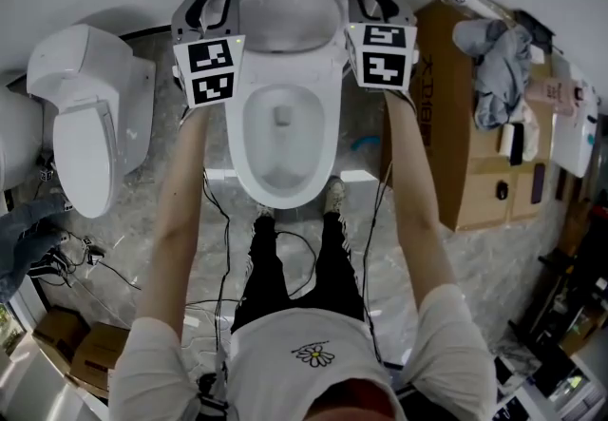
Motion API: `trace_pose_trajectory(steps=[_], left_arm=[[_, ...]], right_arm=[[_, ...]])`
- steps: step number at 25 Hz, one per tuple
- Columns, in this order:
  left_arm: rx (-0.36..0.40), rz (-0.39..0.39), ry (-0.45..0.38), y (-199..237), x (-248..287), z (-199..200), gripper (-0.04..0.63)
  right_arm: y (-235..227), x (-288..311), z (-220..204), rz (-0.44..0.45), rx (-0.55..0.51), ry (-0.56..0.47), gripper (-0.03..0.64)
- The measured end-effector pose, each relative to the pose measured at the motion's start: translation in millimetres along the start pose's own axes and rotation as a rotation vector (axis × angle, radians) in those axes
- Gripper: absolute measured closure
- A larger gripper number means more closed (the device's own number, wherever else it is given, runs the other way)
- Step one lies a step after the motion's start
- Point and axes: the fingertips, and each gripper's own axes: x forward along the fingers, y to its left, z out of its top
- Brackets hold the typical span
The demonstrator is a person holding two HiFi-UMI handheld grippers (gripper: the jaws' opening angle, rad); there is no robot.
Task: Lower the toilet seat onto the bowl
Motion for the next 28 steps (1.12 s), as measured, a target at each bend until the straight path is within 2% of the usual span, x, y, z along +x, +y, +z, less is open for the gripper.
trace_pose_trajectory(steps=[2,5,12,21,28], left_arm=[[0.011,0.024,0.001,5.1,3.4,0.6,0.458],[0.028,0.044,0.01,9.3,8.5,-1.4,0.515],[0.043,0.032,-0.003,7.7,6.8,0.2,0.526],[0.066,0.01,-0.006,2.7,-8.6,1.7,0.531],[0.082,-0.016,0.003,-3.7,-28.0,-2.0,0.531]], right_arm=[[-0.2,2.4,-0.8,-0.006,-0.013,0.003,0.5],[0.0,5.5,-1.9,-0.007,-0.024,0.008,0.505],[2.4,8.3,-5.0,-0.016,-0.06,-0.001,0.542],[5.3,-5.7,-9.2,-0.024,-0.112,-0.01,0.551],[11.7,-24.6,-17.0,-0.014,-0.113,0.002,0.551]])
